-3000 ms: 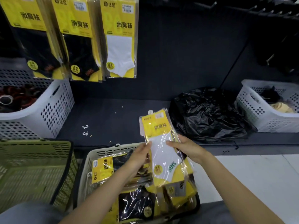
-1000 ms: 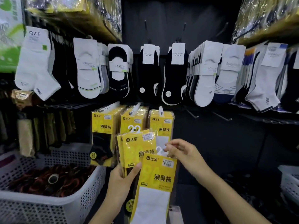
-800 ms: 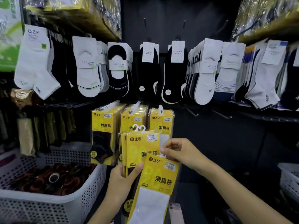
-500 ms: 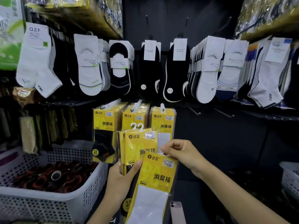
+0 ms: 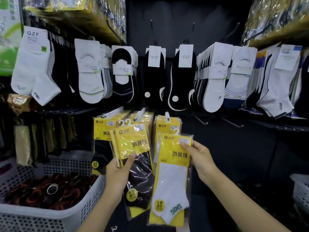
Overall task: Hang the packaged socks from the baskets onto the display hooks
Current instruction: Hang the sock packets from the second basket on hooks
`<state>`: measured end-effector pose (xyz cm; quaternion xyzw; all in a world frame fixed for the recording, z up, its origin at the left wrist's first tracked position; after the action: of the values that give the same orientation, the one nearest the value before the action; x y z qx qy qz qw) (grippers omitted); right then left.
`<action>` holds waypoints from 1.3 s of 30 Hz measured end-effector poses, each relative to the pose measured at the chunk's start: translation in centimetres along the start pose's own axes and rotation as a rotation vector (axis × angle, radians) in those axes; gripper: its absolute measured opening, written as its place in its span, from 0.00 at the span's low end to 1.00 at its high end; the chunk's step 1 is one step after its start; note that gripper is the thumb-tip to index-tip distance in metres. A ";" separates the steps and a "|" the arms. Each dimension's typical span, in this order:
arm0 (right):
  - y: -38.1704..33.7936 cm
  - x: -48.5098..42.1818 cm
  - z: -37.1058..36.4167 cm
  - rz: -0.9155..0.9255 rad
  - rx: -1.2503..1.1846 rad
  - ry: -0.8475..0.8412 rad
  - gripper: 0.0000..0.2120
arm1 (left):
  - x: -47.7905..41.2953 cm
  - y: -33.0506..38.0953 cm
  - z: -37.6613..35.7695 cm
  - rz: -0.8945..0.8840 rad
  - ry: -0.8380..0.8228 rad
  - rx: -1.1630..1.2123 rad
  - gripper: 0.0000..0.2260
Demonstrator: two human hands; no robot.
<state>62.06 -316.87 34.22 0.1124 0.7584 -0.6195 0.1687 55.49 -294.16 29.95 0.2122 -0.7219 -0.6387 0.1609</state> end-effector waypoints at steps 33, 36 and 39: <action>8.1 -7.8 -1.8 0.073 0.266 0.128 0.06 | -4.7 1.5 1.3 -0.054 0.045 0.030 0.14; 5.1 -4.6 -4.2 0.100 0.130 -0.060 0.13 | -3.3 1.9 0.5 -0.081 0.056 -0.044 0.12; 2.3 -2.3 -6.0 0.143 0.069 -0.194 0.13 | -2.2 1.6 -0.6 -0.054 0.037 -0.087 0.12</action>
<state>64.39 -310.46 34.12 0.1115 0.7067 -0.6396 0.2813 57.46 -293.38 31.68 0.2361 -0.6844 -0.6696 0.1660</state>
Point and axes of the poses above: each hand's wrist, its own x-axis away from the middle knuckle, its own z-axis out of the back of the hand, y = z × x, the point moved 3 cm from there along -x, towards the middle knuckle, and after that the axes turned 14 degrees about z, right-handed, at the moved point
